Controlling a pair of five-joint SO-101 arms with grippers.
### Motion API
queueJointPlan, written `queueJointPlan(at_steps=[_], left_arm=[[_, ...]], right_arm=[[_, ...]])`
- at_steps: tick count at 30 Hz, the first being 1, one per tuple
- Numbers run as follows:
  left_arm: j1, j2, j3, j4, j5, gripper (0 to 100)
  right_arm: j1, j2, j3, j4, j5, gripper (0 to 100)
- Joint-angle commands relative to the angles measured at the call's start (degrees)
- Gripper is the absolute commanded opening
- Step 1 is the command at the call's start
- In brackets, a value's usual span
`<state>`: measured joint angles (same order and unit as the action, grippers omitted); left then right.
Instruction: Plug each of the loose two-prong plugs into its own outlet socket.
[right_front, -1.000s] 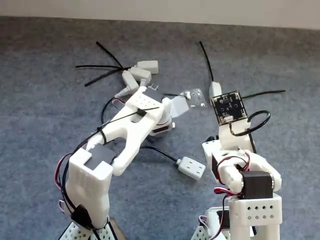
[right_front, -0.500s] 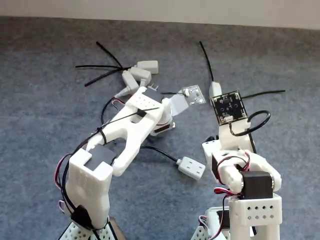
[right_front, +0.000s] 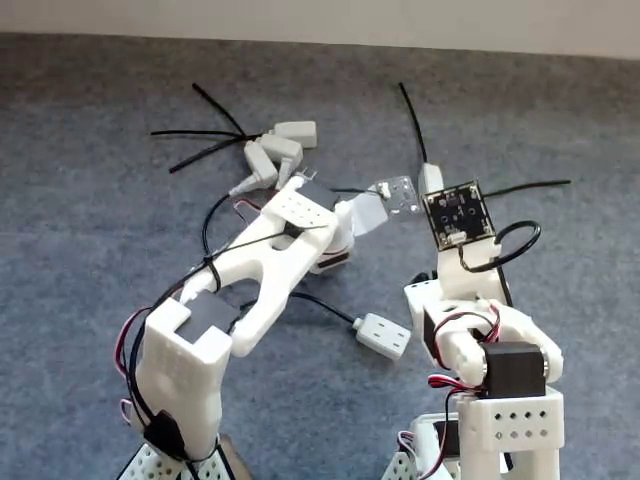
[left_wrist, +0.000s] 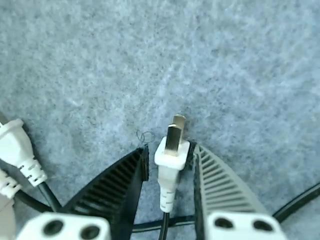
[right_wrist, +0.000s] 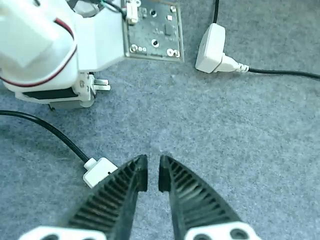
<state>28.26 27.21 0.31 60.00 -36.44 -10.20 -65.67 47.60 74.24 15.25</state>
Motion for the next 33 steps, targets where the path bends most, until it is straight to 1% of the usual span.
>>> queueJointPlan(at_steps=[1,3,7,11,21,24,26,28,31,33], left_arm=[[1.1,0.1,-0.9,-1.1,0.6,17],[0.7,0.1,-0.9,-0.9,0.6,15],[0.7,0.1,-0.9,-0.8,0.6,1],[0.9,0.1,-0.8,-0.6,0.6,4],[0.6,-0.6,-1.5,0.1,1.3,3],[-0.4,-3.7,-5.2,0.1,6.9,3],[-1.2,-7.3,-6.7,0.1,11.0,1],[-2.5,-12.2,-6.5,0.1,13.3,1],[-3.3,-20.3,-2.5,-0.5,15.6,1],[-3.2,-26.8,3.7,-4.0,17.0,1]], right_arm=[[0.4,0.0,-0.7,-1.1,-0.6,5.1],[0.4,0.0,-0.7,-1.1,-0.6,5.1],[0.4,0.0,-0.7,-1.1,-0.6,5.1],[0.4,0.0,-0.7,-1.1,-0.6,5.1],[0.4,0.0,-0.7,-1.1,-0.6,5.1],[0.5,0.0,-0.7,-1.1,-0.6,5.1],[0.6,0.0,-0.7,-1.1,-0.6,5.1],[0.6,0.2,-0.7,-1.2,-0.6,5.1],[0.7,0.2,-0.6,-1.9,-0.6,5.1],[0.7,0.3,-0.4,-2.2,-0.6,5.1]])
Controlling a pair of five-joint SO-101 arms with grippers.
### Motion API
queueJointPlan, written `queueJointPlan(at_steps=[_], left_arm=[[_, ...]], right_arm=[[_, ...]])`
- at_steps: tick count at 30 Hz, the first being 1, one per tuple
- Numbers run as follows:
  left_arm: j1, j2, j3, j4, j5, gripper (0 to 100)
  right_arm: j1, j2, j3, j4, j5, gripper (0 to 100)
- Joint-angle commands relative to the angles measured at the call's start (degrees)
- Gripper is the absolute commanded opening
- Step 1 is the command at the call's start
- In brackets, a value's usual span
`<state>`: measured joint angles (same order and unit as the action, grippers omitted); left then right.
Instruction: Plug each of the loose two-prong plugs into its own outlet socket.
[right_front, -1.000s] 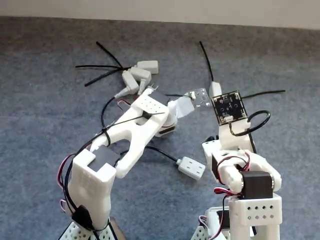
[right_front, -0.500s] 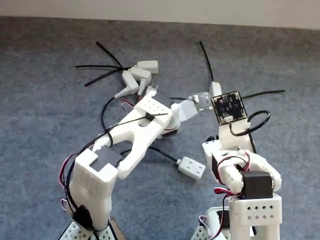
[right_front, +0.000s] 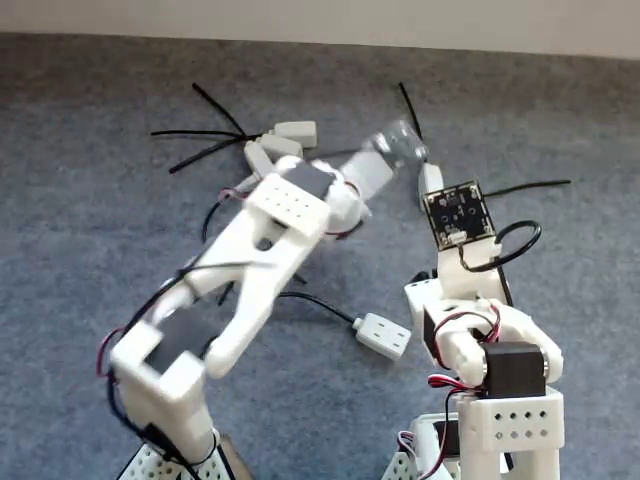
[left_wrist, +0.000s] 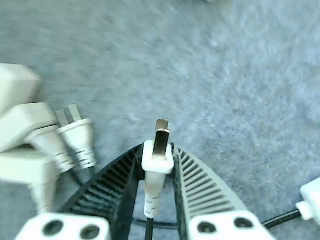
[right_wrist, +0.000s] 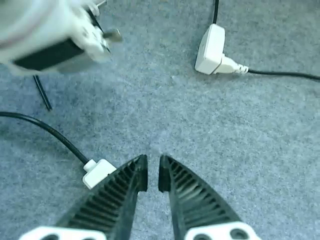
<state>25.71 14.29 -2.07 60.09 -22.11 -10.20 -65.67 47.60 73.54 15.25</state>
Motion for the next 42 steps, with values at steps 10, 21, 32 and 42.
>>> queueJointPlan(at_steps=[10,21,32,42], left_arm=[[0.0,-52.8,57.1,-51.5,11.7,1],[0.2,-70.2,79.0,-76.0,22.9,1],[6.8,-77.0,89.0,-83.3,22.5,1],[7.1,-76.8,89.0,-82.9,22.5,1]], right_arm=[[6.8,0.0,2.2,-6.3,-0.6,5.1],[-2.7,-0.1,1.8,-12.9,-0.4,0.9],[-14.5,-0.1,-7.9,-13.7,-0.4,0.8],[-28.6,-0.1,-12.2,-9.4,-0.4,0.8]])
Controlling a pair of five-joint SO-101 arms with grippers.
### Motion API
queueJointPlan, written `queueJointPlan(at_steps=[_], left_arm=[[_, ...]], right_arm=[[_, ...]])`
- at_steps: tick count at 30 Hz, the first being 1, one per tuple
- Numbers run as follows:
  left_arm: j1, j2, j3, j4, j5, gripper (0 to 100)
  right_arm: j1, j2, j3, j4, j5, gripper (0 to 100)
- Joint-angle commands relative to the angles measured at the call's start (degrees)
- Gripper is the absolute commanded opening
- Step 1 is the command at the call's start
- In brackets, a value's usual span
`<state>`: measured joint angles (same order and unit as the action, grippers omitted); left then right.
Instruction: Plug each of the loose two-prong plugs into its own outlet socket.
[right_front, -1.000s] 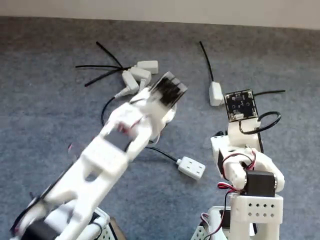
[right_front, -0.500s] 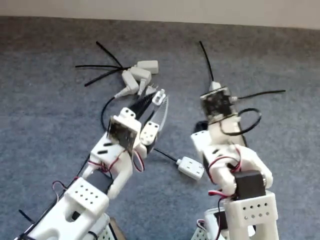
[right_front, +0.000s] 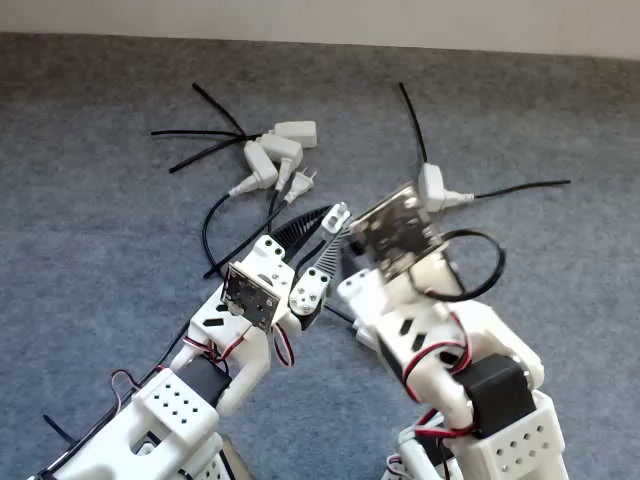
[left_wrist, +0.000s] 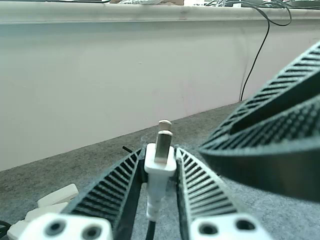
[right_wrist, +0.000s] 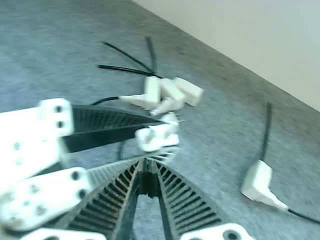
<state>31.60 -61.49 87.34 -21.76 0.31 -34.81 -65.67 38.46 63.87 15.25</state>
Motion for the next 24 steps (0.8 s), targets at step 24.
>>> queueJointPlan(at_steps=[24], left_arm=[[3.6,-1.6,0.5,-1.4,0.2,1]], right_arm=[[10.7,0.4,19.4,-29.6,-0.2,0.8]])
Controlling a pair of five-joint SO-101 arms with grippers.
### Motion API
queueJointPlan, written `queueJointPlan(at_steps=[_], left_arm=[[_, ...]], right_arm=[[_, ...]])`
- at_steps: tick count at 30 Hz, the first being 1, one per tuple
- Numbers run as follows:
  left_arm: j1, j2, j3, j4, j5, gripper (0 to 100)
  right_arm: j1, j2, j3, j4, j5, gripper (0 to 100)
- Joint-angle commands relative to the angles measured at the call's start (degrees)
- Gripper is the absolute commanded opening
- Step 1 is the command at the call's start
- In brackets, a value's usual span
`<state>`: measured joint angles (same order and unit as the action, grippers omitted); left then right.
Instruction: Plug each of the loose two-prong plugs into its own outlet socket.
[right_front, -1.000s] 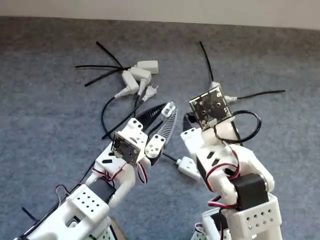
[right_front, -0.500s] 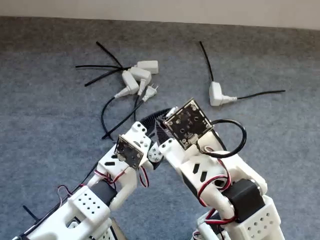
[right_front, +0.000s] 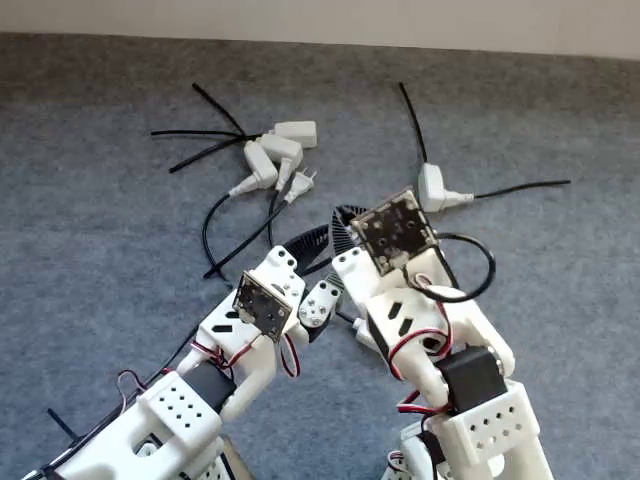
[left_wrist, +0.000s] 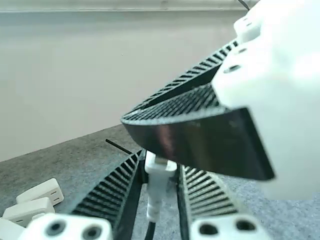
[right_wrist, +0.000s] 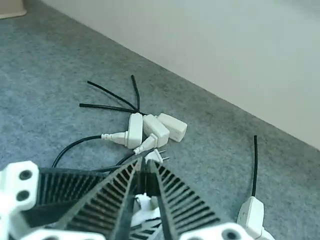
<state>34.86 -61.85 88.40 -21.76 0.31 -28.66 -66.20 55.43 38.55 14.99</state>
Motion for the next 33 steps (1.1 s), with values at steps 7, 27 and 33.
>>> queueJointPlan(at_steps=[7,27,33], left_arm=[[0.0,-1.5,-0.8,-1.4,0.2,1],[-2.2,-27.7,3.6,15.8,0.4,1],[-1.9,-27.7,5.1,15.5,0.3,1]], right_arm=[[14.2,1.0,12.8,-18.6,0.1,0.8],[19.0,10.9,1.6,-15.4,-0.3,0.8],[8.3,0.1,-13.8,3.6,-0.3,0.8]])
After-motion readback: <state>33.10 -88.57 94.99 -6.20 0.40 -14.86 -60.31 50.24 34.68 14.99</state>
